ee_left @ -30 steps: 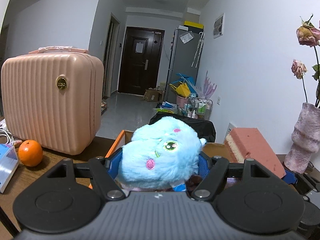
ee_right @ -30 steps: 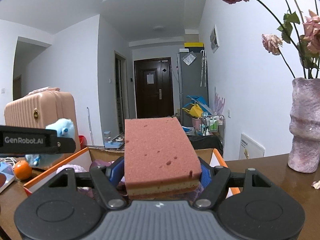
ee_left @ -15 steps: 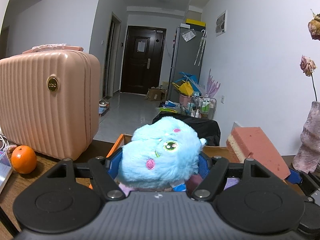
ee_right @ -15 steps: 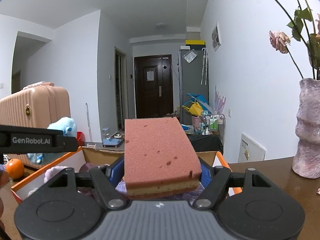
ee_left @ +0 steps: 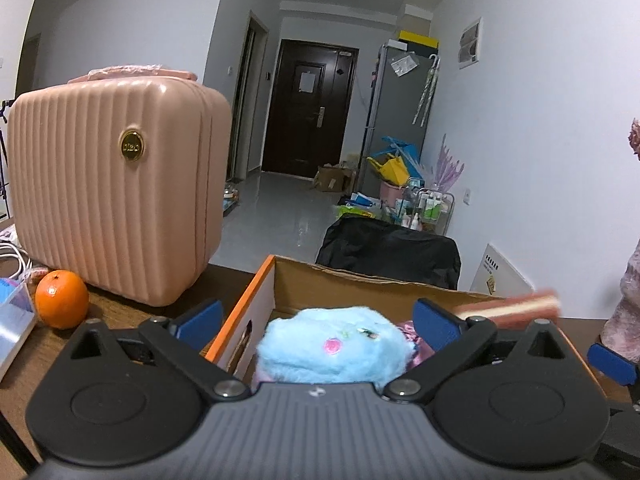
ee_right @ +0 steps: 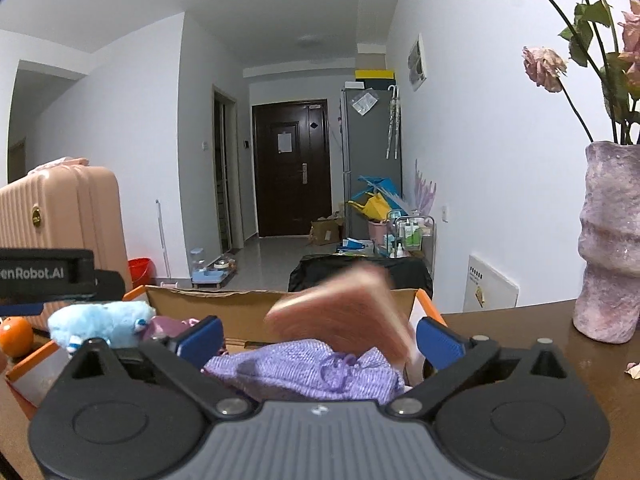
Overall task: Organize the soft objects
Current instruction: 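Open the right tool to drop the sponge block while the left tool drops the plush toy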
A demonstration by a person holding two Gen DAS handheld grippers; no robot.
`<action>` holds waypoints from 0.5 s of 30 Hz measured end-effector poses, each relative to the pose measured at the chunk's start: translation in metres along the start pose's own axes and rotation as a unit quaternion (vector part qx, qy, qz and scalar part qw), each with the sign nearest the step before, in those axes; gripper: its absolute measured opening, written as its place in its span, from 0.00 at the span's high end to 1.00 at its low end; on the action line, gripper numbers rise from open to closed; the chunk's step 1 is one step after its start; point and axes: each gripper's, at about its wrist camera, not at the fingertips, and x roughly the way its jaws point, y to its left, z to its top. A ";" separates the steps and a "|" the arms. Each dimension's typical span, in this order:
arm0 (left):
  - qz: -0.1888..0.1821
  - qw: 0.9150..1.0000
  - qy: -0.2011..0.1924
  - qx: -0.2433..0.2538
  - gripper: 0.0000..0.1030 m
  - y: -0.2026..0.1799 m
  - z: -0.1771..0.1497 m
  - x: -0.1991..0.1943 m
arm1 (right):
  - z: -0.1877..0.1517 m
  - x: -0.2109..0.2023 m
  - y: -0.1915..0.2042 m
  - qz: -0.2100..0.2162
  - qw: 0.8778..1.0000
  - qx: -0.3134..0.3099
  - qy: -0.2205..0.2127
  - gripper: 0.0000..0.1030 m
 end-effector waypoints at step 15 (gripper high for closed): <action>0.015 0.999 -0.026 0.020 0.00 0.010 -0.006 -0.026 | -0.010 -0.045 -0.012 -0.013 0.999 0.014 -0.032 0.00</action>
